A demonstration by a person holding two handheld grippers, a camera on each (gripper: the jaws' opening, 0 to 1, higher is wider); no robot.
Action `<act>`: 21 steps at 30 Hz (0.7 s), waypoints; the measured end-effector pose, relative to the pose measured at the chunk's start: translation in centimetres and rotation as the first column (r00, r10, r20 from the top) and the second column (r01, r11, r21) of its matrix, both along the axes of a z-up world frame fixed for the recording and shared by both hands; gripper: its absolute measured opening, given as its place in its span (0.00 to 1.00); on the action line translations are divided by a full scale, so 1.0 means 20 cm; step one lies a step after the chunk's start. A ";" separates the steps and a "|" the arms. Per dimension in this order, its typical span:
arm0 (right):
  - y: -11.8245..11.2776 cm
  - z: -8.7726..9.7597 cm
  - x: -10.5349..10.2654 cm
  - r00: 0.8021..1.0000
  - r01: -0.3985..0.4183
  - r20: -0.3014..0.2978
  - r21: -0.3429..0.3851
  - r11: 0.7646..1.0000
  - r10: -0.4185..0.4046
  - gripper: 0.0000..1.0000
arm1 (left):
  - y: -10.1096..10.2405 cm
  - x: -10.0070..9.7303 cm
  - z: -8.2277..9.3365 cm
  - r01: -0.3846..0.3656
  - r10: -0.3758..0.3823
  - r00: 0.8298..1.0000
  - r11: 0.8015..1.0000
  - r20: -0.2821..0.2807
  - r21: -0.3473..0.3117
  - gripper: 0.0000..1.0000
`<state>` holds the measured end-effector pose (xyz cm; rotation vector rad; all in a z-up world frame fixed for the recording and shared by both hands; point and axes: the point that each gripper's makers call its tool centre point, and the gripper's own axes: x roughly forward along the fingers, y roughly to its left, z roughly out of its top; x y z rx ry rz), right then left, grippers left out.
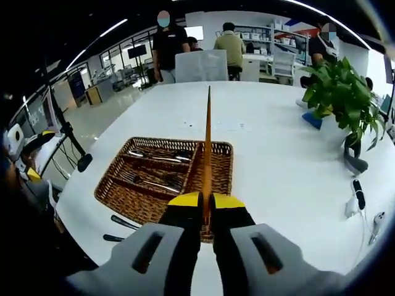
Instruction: Arrange the knives, forks, and spoons in their matching storage slots by inserting each utensil handle-first until every utensil is classified and aligned in the correct compartment
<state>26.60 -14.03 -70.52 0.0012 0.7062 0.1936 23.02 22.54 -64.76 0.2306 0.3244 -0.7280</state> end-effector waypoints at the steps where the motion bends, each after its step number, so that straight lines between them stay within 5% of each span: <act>1: 0.00 -0.01 0.00 1.000 0.003 -0.005 0.002 1.000 -0.003 0.02 | 0.01 0.00 0.00 -0.002 0.002 1.000 1.000 0.001 0.001 1.00; 21: 0.03 -0.26 0.02 0.997 0.004 -0.081 -0.017 1.000 -0.005 0.03 | 0.09 0.01 0.05 -0.062 0.063 0.997 0.998 0.041 -0.013 1.00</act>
